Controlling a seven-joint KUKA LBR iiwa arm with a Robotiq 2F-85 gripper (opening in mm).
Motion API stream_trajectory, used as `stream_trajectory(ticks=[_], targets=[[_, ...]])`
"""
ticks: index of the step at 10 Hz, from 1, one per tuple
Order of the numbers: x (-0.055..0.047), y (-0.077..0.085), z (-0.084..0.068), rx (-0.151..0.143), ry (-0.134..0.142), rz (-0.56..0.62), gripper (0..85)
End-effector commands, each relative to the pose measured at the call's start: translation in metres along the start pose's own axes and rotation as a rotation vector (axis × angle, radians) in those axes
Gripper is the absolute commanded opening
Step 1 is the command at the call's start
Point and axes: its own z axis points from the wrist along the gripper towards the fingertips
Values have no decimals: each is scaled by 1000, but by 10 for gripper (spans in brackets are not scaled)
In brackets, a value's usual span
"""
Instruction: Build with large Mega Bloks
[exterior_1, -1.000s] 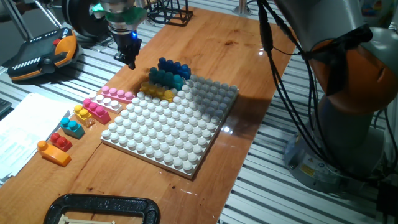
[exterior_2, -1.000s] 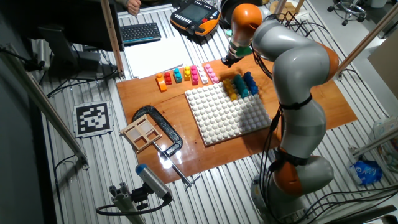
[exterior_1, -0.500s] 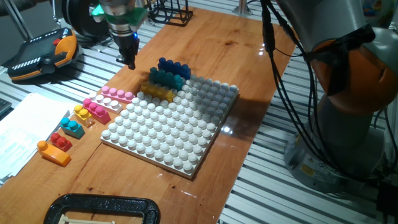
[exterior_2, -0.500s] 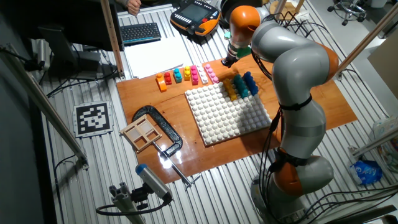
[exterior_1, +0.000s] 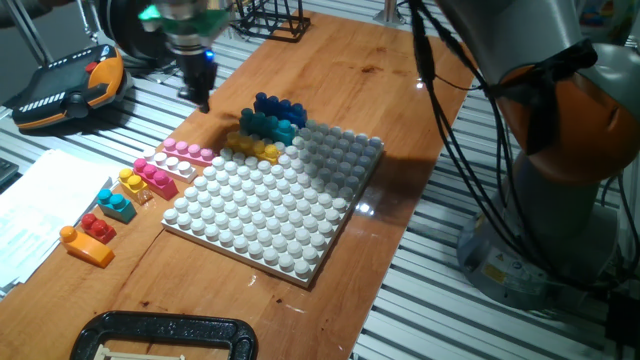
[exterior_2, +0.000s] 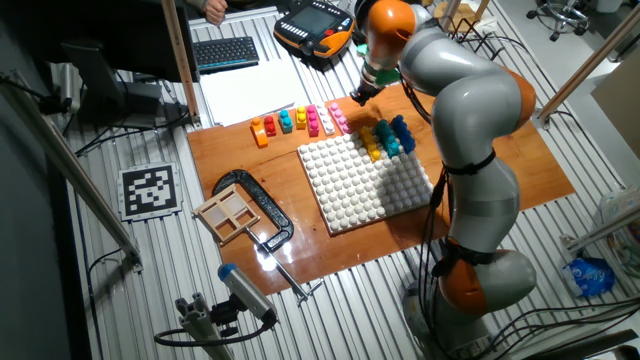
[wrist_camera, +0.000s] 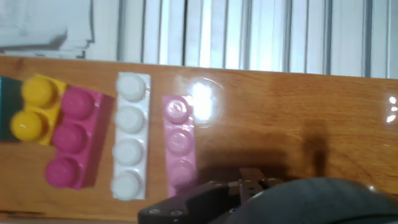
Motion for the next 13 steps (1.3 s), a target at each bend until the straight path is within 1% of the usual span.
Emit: stream_trajectory(ticks=[1, 2, 3, 4, 5, 6, 8, 9, 10, 11, 12, 13], targets=[[-5, 31, -3, -9, 7, 10, 0], [-7, 47, -3, -8, -2, 17, 0], [-7, 58, -1, -1, -13, 23, 0], [-7, 67, 3, -1, -19, 25, 0], [-8, 76, 8, 2, -34, 31, 0], [-10, 81, 17, 12, -49, 24, 0], [-15, 81, 29, -1, -59, 17, 0], [-16, 80, 33, 17, -65, 7, 0], [-18, 77, 34, 16, -62, 5, 170], [-18, 75, 32, 11, -56, 6, 170], [-18, 72, 32, 10, -58, 9, 170], [-18, 68, 34, 1, -59, 14, 170]])
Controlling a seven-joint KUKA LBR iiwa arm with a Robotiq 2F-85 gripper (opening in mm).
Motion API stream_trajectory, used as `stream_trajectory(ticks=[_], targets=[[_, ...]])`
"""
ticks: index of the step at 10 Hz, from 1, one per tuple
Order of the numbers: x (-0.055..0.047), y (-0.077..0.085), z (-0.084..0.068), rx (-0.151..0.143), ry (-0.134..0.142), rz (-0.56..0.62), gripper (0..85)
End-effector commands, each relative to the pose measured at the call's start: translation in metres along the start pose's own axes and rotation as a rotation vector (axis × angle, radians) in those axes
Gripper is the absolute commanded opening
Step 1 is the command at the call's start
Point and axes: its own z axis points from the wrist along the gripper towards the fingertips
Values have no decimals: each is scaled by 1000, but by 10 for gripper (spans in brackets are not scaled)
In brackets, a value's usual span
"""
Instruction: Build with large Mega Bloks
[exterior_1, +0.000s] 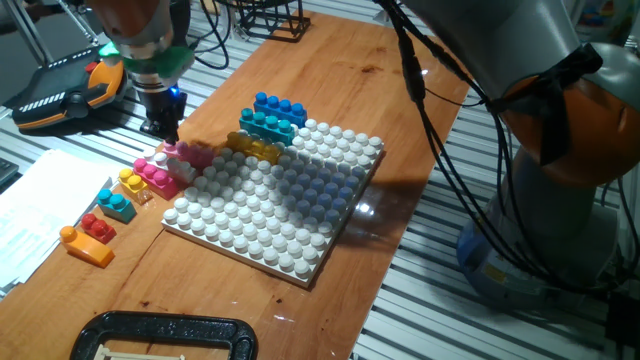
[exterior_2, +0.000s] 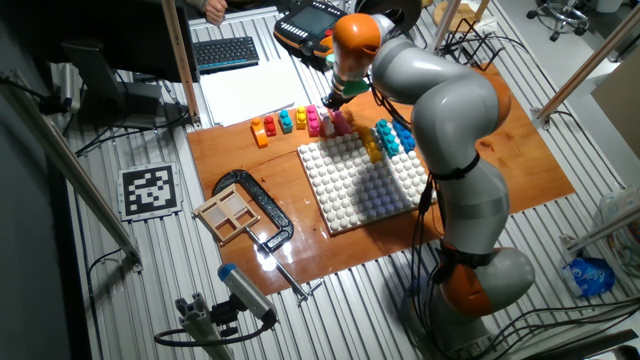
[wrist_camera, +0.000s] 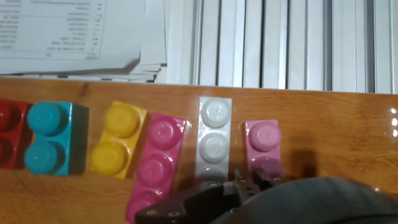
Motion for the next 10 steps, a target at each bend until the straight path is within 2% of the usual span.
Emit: stream_trajectory(ticks=[1, 2, 4, 6, 9, 10], targets=[[1, -5, 5, -5, -3, 1, 170], [1, -8, 7, -10, -5, 1, 340], [2, -11, 9, -4, -5, 10, 340], [5, -12, 17, -16, -21, 10, 340], [10, -16, 22, -16, -24, 13, 340], [10, -18, 25, -14, -29, 8, 510]])
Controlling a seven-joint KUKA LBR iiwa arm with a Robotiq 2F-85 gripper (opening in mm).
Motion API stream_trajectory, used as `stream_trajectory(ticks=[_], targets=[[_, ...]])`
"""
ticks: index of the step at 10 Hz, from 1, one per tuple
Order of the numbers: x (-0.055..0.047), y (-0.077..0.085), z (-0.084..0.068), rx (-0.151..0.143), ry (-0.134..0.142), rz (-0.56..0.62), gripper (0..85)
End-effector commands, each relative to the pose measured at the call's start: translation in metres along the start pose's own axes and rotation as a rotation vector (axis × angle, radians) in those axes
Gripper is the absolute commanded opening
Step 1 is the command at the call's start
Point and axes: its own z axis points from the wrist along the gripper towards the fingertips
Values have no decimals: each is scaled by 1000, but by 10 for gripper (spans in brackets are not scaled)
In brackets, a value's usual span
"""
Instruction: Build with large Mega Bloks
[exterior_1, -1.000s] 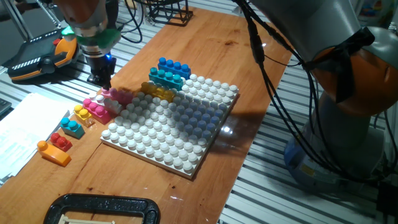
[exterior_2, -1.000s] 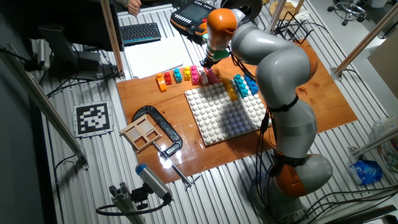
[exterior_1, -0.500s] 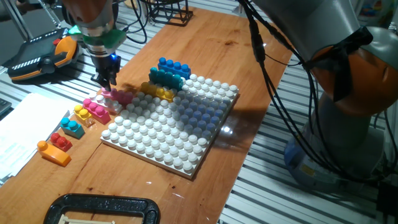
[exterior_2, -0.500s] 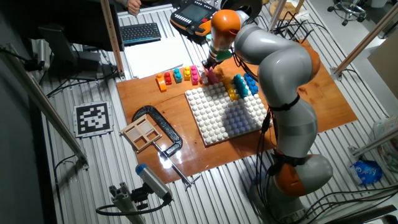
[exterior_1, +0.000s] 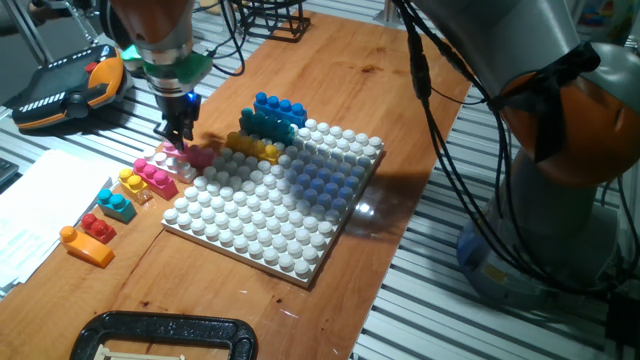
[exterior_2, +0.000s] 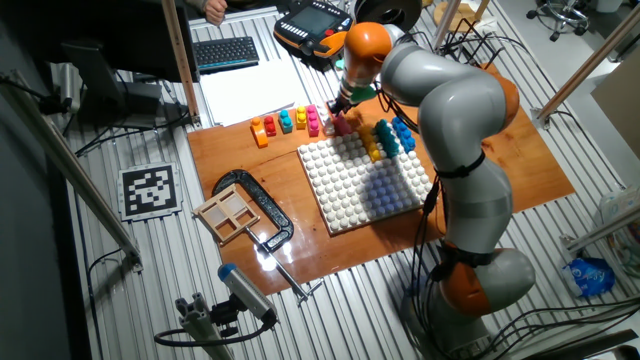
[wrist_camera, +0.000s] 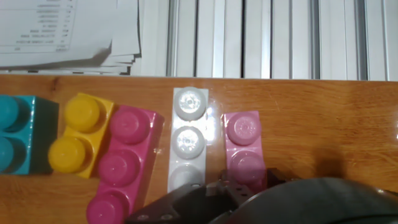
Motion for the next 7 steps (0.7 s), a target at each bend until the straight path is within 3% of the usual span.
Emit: stream_trajectory(ticks=[1, 4, 5, 7], targets=[[1, 0, 1, -1, 0, 0, 510], [6, 5, 7, -7, -3, 7, 510], [7, 7, 9, -8, -6, 7, 340], [9, 7, 13, -11, -10, 6, 340]])
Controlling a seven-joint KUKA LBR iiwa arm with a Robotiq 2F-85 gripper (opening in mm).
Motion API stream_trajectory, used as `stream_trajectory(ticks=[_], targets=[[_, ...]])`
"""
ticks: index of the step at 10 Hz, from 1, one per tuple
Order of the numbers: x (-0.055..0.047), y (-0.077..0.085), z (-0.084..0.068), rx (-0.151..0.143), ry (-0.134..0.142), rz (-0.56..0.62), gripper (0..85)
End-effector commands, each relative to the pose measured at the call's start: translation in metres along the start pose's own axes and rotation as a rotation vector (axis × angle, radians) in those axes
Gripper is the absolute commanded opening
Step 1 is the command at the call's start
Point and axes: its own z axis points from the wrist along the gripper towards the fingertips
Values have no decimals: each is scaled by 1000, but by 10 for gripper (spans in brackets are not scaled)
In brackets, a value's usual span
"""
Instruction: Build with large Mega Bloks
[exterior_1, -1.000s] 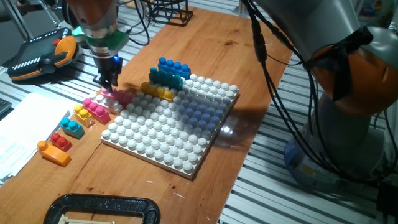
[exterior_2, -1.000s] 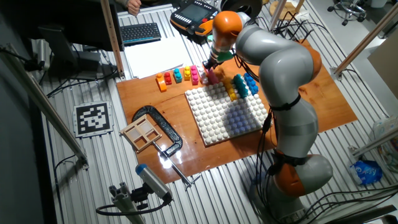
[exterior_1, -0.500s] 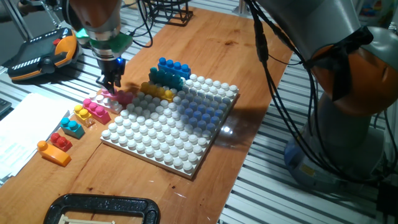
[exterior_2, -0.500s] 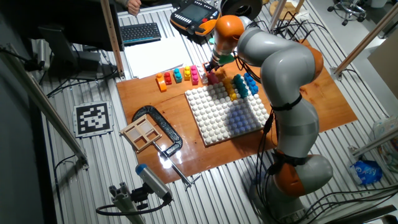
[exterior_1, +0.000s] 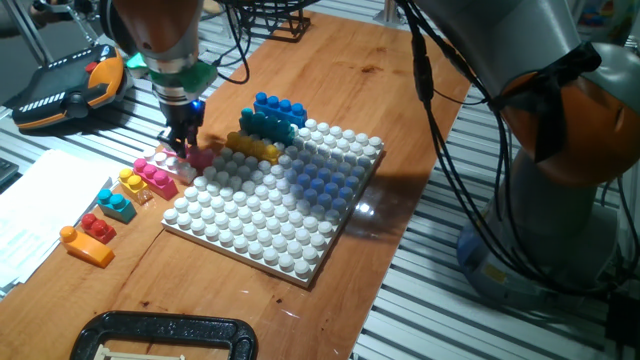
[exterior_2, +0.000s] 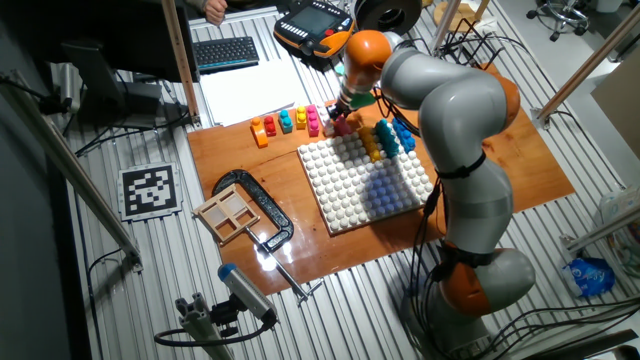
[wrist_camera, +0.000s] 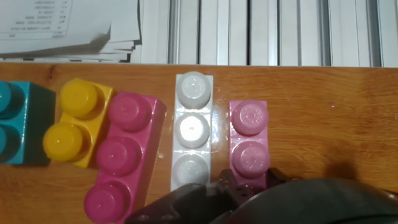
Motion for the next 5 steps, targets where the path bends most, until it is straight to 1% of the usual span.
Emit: stream_trajectory(ticks=[1, 2, 3, 4, 5], targets=[[1, 0, 1, 0, -1, 0, 340], [1, 1, 0, -2, 0, -6, 340], [1, 1, -2, 0, 3, -14, 170], [0, 3, -6, -2, 22, -29, 0], [-1, 6, -12, -2, 32, -32, 0]])
